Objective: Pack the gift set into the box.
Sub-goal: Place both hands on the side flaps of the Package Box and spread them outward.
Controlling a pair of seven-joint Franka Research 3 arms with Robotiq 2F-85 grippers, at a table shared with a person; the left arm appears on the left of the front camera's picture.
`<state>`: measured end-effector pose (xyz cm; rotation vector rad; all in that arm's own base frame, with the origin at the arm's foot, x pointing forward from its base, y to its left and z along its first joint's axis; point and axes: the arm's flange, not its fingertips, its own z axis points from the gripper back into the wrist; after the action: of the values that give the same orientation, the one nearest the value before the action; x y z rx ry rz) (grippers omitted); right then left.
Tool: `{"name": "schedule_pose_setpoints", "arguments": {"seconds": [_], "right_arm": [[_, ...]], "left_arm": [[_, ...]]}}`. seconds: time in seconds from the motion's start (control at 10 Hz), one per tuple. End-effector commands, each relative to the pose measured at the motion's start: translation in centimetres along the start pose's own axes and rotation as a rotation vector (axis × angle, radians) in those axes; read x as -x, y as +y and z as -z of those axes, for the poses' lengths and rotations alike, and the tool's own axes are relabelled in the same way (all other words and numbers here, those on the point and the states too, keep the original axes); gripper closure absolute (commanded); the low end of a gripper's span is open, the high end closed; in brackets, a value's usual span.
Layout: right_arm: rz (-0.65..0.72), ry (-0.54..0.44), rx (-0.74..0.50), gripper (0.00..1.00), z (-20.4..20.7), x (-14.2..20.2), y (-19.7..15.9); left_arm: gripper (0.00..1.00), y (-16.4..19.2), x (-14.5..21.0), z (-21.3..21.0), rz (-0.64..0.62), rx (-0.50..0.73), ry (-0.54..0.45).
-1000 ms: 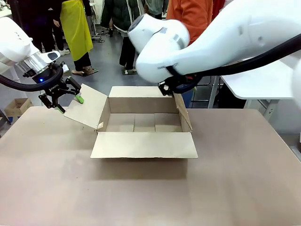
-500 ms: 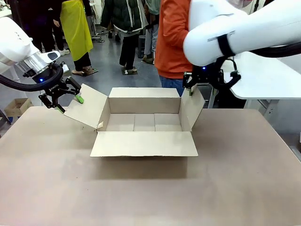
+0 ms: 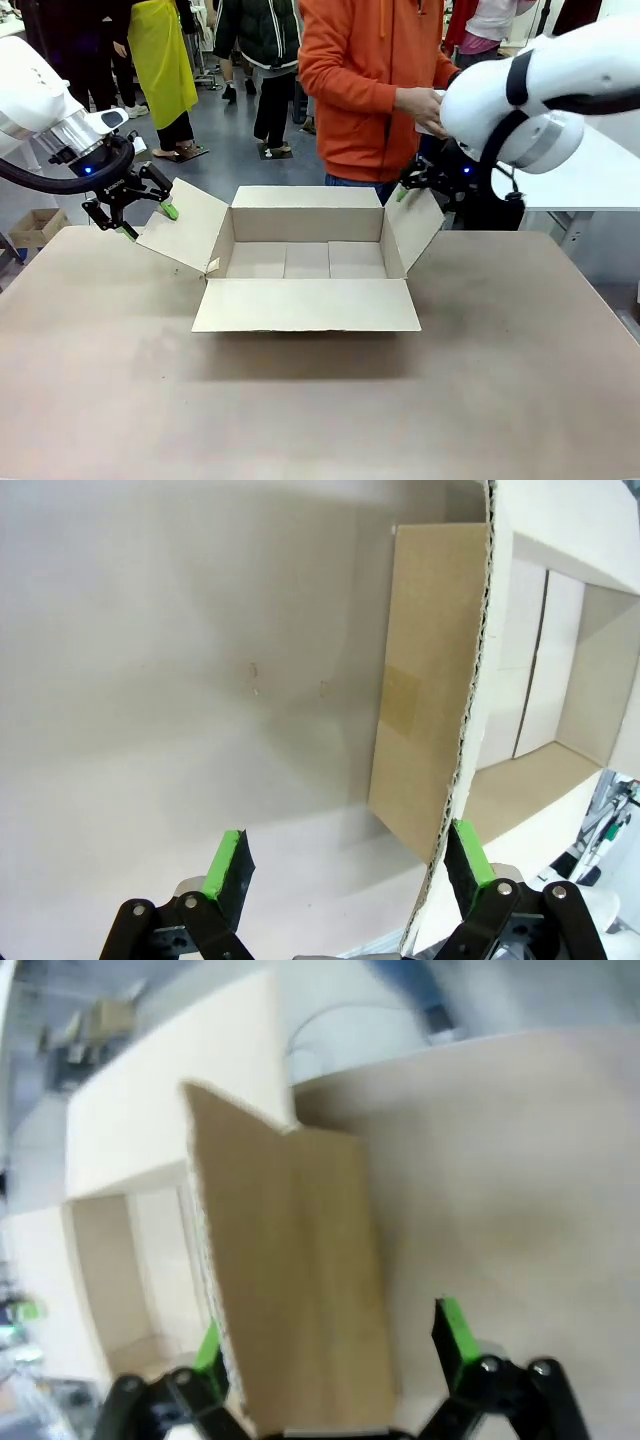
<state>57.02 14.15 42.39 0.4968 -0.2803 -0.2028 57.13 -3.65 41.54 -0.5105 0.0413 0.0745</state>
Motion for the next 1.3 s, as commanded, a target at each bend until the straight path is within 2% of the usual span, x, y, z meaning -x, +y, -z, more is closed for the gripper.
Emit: {"name": "schedule_pose_setpoints", "arguments": {"seconds": [0.0,0.2,0.3,0.8,1.2], "right_arm": [[-0.021,0.087,-0.359,0.00,0.6,1.5,-8.3],[-0.028,0.077,-0.433,0.00,2.1,1.7,-10.0],[-0.008,0.015,-0.255,0.00,-0.1,-1.0,-1.8],[-0.022,0.017,-0.286,0.00,0.3,-0.5,-2.1],[-0.001,0.023,-0.169,0.00,-0.8,-1.0,-4.6]], "left_arm": [[0.00,-0.1,0.2,-0.2,-0.009,-0.015,-0.002],[0.00,-0.1,0.2,-0.2,-0.009,-0.015,-0.002],[0.00,-0.1,0.2,-0.2,-0.009,-0.015,-0.002],[0.00,-0.1,0.2,-0.2,-0.009,-0.015,-0.002],[0.00,-0.1,0.2,-0.2,-0.009,-0.015,-0.002]]}}
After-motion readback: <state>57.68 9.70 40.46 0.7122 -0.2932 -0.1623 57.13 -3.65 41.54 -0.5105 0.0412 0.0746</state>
